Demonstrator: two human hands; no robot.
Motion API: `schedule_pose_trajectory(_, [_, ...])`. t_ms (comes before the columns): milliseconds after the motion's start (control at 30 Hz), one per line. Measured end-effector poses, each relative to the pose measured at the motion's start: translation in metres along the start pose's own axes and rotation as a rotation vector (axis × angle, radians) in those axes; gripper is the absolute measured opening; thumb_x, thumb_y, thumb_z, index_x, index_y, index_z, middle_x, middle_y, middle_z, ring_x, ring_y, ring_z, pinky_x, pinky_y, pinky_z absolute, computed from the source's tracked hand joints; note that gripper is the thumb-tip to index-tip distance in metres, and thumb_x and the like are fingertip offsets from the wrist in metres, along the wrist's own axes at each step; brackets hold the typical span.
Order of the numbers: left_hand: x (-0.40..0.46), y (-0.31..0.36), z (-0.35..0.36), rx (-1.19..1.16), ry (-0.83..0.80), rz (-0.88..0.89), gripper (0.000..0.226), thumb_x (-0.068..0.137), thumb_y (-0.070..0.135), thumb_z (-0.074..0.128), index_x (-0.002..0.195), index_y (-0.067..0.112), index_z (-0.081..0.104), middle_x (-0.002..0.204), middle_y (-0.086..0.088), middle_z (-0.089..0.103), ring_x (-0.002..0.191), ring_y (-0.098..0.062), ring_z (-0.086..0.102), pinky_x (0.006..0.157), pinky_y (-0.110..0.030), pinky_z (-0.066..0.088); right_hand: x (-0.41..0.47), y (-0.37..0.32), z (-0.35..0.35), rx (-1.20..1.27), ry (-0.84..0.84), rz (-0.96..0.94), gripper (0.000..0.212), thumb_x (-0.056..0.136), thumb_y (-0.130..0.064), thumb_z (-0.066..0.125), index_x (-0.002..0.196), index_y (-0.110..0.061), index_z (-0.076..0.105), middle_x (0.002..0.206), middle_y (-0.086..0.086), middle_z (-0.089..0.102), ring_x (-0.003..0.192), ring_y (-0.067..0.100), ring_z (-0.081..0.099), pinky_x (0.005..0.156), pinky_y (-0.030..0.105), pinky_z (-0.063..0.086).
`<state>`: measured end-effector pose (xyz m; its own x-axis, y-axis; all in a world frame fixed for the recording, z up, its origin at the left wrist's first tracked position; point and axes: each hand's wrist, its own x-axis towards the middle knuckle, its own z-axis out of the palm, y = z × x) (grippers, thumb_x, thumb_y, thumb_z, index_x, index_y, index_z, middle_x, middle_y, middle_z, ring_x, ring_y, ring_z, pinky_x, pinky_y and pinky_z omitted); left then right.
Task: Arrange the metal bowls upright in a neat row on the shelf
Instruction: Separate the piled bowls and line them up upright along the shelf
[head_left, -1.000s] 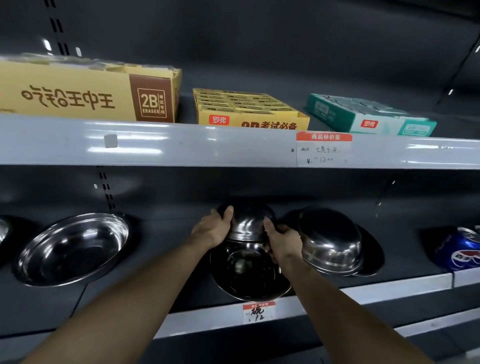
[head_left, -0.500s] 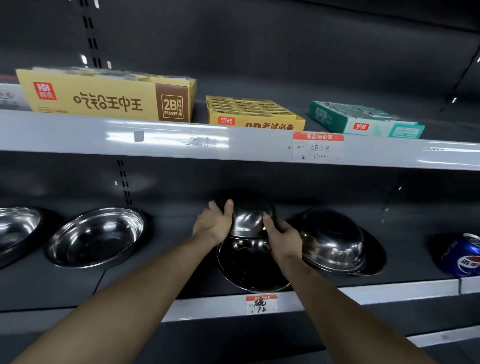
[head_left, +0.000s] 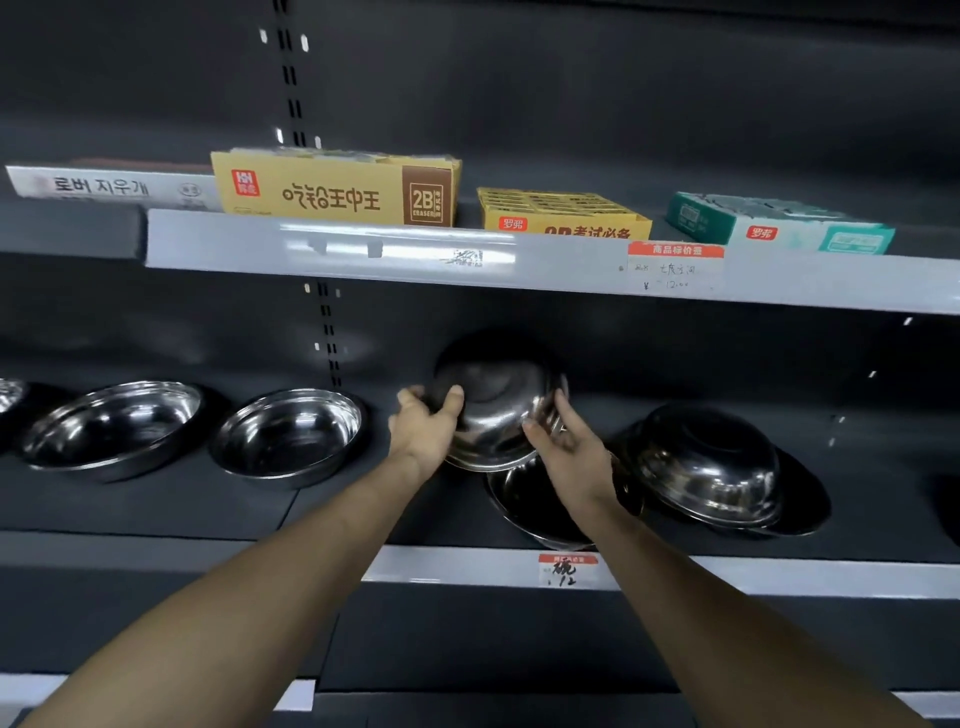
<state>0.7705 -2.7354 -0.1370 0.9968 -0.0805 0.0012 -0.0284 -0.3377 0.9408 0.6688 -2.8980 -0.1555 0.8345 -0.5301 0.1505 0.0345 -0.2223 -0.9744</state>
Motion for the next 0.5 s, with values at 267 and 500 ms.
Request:
schedule_pose_trajectory(267, [-0.01, -0.008, -0.039, -0.333, -0.103, 0.126, 0.092, 0.091, 0.041, 0.067, 0.159, 0.02, 0.008, 0.133, 0.02, 0.044, 0.12, 0.007, 0.04, 0.1, -0.012, 0.028, -0.017, -0.021, 0.035, 0.075, 0.145, 0.004, 0.046, 0.094, -0.043, 0.046, 0.139, -0.04, 0.053, 0.118, -0.014, 0.067, 0.113, 0.01, 0.059, 0.106, 0.031, 0.04])
schedule_pose_trajectory(500, [-0.021, -0.007, -0.061, -0.377, -0.164, 0.067, 0.077, 0.09, 0.071, 0.042, 0.151, 0.025, 0.036, 0.133, 0.025, 0.049, 0.123, 0.009, 0.044, 0.1, -0.013, 0.022, -0.042, -0.047, 0.05, 0.291, 0.245, 0.264, 0.089, 0.076, -0.082, 0.031, 0.146, -0.029, 0.048, 0.149, -0.003, 0.051, 0.138, 0.021, 0.045, 0.12, 0.047, 0.03])
